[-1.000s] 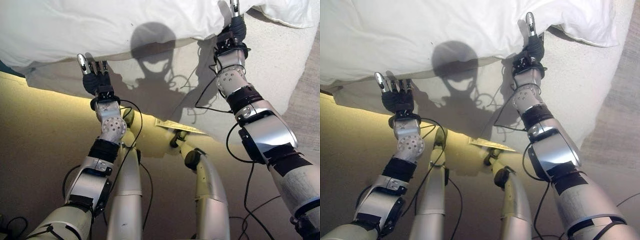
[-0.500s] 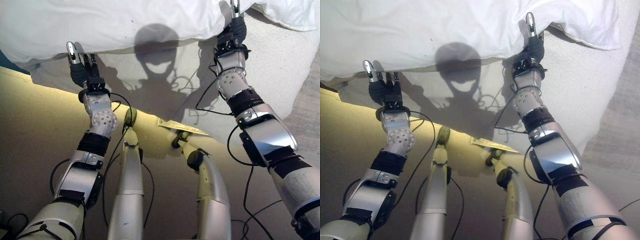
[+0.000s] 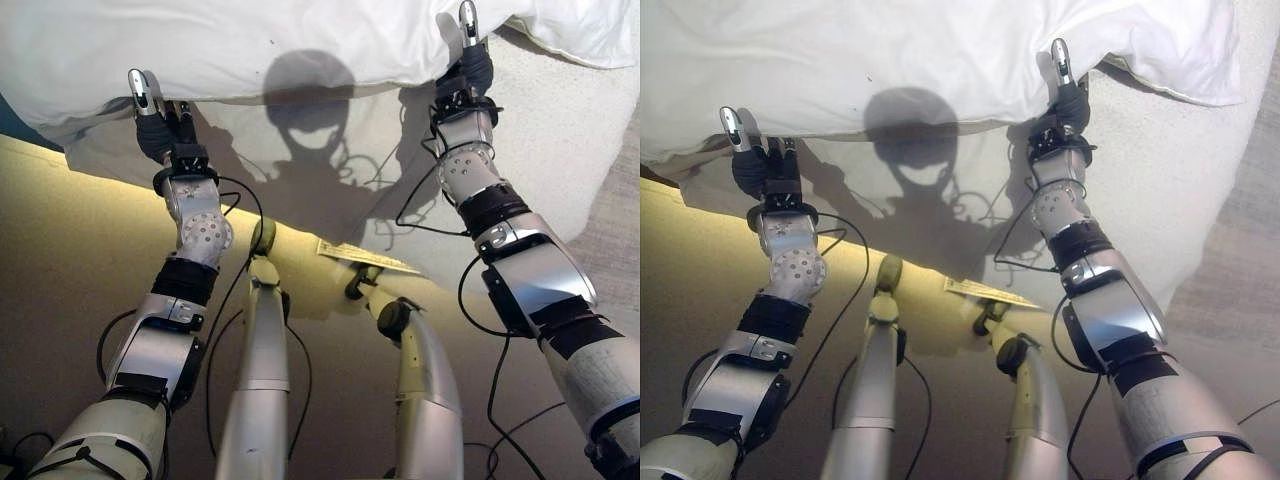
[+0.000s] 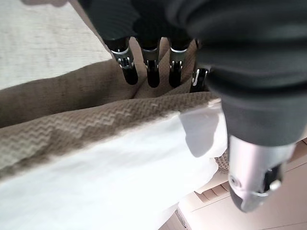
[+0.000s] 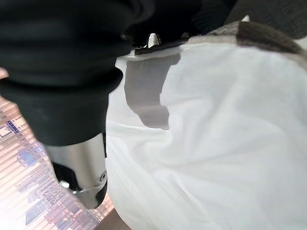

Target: Make the bed

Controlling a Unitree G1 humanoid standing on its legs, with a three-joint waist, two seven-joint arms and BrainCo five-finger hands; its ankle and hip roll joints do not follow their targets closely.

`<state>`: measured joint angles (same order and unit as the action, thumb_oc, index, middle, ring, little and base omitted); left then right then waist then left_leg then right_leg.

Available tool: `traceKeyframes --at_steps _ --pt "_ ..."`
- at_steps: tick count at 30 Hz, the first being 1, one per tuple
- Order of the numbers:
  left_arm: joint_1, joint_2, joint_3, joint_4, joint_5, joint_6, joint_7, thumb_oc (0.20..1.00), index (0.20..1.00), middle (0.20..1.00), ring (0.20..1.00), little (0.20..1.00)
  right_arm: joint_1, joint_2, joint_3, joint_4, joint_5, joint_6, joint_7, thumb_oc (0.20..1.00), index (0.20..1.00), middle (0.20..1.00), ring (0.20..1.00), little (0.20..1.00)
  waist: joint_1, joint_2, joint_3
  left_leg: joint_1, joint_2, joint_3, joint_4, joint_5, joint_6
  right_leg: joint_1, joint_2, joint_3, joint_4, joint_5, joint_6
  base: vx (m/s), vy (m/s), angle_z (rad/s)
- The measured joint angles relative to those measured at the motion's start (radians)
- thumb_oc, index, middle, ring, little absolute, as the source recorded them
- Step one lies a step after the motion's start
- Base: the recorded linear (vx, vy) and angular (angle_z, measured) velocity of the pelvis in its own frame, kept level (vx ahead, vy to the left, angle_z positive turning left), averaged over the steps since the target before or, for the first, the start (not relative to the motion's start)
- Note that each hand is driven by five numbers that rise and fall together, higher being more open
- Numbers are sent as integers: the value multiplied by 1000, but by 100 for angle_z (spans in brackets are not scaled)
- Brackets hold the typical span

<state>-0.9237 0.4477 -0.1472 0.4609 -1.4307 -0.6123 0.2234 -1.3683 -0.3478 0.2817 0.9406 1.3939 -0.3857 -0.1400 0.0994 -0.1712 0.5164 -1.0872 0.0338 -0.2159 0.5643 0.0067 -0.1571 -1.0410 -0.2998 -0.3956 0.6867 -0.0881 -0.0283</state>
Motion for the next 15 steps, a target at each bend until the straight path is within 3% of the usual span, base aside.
traceKeyframes --at_steps 15 --pt "-50 85 -28 39 0 1 -7 1000 1000 1000 1000 1000 19 -13 0 -27 0 20 3 1000 1000 1000 1000 1000 3 1 0 -30 -2 32 94 -49 32 6 5 33 -22 32 29 13 70 -6"
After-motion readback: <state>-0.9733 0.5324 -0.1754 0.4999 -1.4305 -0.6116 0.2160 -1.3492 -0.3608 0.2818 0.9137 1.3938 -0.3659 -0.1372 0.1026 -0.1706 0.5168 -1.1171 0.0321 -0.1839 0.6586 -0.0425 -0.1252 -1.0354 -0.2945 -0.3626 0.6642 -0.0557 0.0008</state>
